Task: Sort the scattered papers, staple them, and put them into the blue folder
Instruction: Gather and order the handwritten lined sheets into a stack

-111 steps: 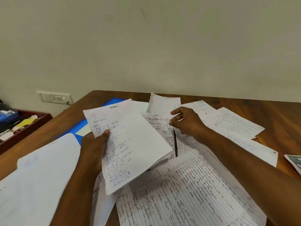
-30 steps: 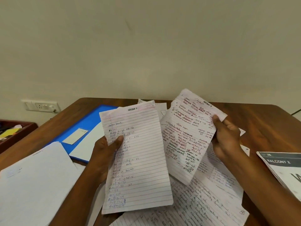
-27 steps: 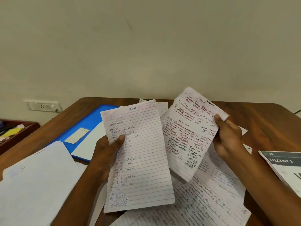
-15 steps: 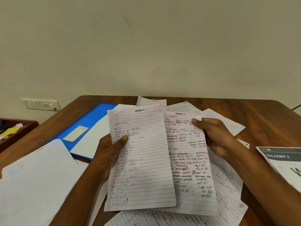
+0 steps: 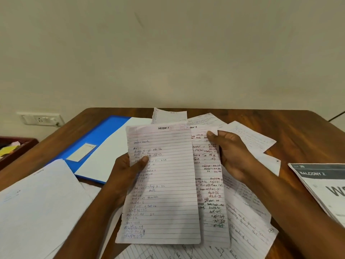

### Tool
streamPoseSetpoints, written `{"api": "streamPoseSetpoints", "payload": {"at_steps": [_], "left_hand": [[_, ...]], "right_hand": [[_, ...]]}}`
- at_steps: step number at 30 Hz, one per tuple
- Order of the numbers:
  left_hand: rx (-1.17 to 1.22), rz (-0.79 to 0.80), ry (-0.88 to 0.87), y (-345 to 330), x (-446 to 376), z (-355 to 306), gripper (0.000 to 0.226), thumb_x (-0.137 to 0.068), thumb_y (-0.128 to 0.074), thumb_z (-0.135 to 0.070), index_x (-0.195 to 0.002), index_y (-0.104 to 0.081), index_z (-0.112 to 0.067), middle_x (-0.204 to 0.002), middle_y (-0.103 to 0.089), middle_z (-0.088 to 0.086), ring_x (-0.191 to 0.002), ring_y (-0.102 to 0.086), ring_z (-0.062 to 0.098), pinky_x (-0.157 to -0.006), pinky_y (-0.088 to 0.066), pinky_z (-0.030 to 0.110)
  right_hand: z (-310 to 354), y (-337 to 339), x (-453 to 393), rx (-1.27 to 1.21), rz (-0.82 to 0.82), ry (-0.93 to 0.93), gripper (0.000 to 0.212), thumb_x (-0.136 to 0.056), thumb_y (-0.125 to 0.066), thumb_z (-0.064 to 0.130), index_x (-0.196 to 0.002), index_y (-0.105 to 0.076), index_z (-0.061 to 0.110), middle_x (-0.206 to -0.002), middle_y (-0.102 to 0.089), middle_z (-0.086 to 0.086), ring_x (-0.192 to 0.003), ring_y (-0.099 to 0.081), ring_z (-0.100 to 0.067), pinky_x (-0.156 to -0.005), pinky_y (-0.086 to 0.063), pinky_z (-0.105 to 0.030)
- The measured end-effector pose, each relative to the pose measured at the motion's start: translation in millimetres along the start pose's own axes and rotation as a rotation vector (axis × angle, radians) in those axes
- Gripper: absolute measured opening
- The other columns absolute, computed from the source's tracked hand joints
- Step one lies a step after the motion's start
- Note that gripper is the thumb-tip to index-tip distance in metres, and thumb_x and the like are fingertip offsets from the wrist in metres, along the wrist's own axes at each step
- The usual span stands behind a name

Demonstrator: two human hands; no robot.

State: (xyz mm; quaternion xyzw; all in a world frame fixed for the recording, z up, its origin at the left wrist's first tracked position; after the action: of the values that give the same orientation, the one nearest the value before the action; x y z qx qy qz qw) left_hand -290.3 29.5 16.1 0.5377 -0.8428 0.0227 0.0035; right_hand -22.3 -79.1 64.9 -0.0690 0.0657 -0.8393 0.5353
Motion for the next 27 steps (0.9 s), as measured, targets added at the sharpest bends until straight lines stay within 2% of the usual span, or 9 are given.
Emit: {"api": "streamPoseSetpoints", "payload": {"at_steps": [1,4,7,10,17,19,21,25,27], "left_hand": [[0.000,-0.001,0.002,-0.2,0.1,0.2,0.037,-0.092,-0.070,-0.029,-0.125,-0.067,-0.012,-0.110,-0.081,0.007,-0.096,-0.079,0.032,-0.084,-0.064,0.049],[-0.013,0.000,0.000,-0.6,-0.1,0.1,0.026,-0.097,-0.067,-0.026,-0.121,-0.067,-0.014,-0.107,-0.082,0.005,-0.094,-0.080,0.031,-0.073,-0.065,0.038],[-0.038,0.011,0.002,-3.6,0.8,0.9,0.019,-0.100,-0.065,-0.024,-0.118,-0.067,-0.016,-0.103,-0.082,0.003,-0.089,-0.080,0.028,-0.065,-0.064,0.030],[-0.080,0.022,0.004,-6.8,1.0,2.1,0.015,-0.102,-0.063,-0.021,-0.116,-0.067,-0.015,-0.100,-0.082,0.001,-0.087,-0.080,0.023,-0.063,-0.063,0.026],[-0.133,0.043,0.022,-9.6,-0.2,5.5,0.014,-0.102,-0.063,-0.020,-0.115,-0.067,-0.015,-0.100,-0.082,-0.001,-0.091,-0.080,0.022,-0.064,-0.063,0.025],[-0.146,0.045,0.028,-10.9,-0.8,7.2,0.015,-0.102,-0.062,-0.021,-0.115,-0.067,-0.015,-0.100,-0.082,-0.002,-0.090,-0.080,0.020,-0.064,-0.063,0.025],[-0.143,0.050,0.032,-12.4,-0.7,8.2,0.017,-0.102,-0.063,-0.021,-0.118,-0.068,-0.016,-0.102,-0.082,-0.001,-0.091,-0.080,0.021,-0.068,-0.064,0.030],[-0.196,0.030,0.010,-12.1,-1.4,9.4,0.030,-0.095,-0.067,-0.034,-0.120,-0.069,-0.017,-0.104,-0.082,0.001,-0.092,-0.080,0.027,-0.086,-0.063,0.053],[-0.229,0.012,-0.001,-12.0,-2.3,9.2,0.025,-0.098,-0.066,-0.033,-0.118,-0.069,-0.019,-0.099,-0.082,-0.004,-0.087,-0.080,0.024,-0.083,-0.064,0.051]], "right_hand": [[-0.9,-4.8,1.7,-0.004,0.012,0.005,0.027,-0.104,-0.060,0.022,-0.121,-0.072,0.005,-0.115,-0.078,-0.012,-0.109,-0.074,-0.029,-0.096,-0.058,-0.045],[-6.7,-17.5,6.7,-0.044,0.027,0.003,0.028,-0.106,-0.056,0.022,-0.121,-0.071,0.005,-0.116,-0.077,-0.013,-0.110,-0.074,-0.030,-0.099,-0.057,-0.046],[-10.9,-26.9,12.4,-0.073,0.026,0.010,0.028,-0.107,-0.054,0.023,-0.121,-0.071,0.004,-0.115,-0.078,-0.013,-0.108,-0.075,-0.029,-0.094,-0.061,-0.045],[-13.5,-31.4,17.1,-0.108,0.015,0.018,0.027,-0.108,-0.053,0.021,-0.121,-0.071,0.005,-0.112,-0.079,-0.011,-0.103,-0.077,-0.025,-0.084,-0.064,-0.035],[-17.8,-35.2,20.8,-0.171,0.006,-0.006,0.029,-0.108,-0.053,0.026,-0.123,-0.072,0.008,-0.114,-0.078,-0.010,-0.106,-0.076,-0.026,-0.088,-0.063,-0.039],[-19.0,-36.1,22.2,-0.172,0.000,-0.005,0.031,-0.108,-0.052,0.026,-0.123,-0.072,0.008,-0.115,-0.078,-0.011,-0.107,-0.075,-0.028,-0.093,-0.061,-0.043],[-20.6,-36.5,22.7,-0.154,-0.025,0.003,0.031,-0.109,-0.051,0.026,-0.122,-0.072,0.007,-0.114,-0.078,-0.011,-0.108,-0.075,-0.028,-0.099,-0.058,-0.047],[-23.0,-35.3,21.8,-0.103,-0.076,0.018,0.031,-0.109,-0.052,0.028,-0.118,-0.075,0.009,-0.113,-0.079,-0.009,-0.108,-0.075,-0.027,-0.104,-0.056,-0.051],[-23.9,-35.3,20.8,-0.079,-0.092,0.020,0.031,-0.109,-0.051,0.030,-0.118,-0.076,0.013,-0.114,-0.079,-0.005,-0.109,-0.075,-0.023,-0.105,-0.055,-0.050]]}}
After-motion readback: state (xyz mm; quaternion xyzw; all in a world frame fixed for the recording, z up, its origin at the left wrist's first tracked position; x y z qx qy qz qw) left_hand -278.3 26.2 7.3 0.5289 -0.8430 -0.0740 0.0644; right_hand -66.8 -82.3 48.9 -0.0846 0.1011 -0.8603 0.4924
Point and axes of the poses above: each hand's wrist, its own x-axis away from the middle knuckle, its own y-axis out of the back of the hand, z = x × y, the point moved 8 cm from there along -x, towards the middle knuckle
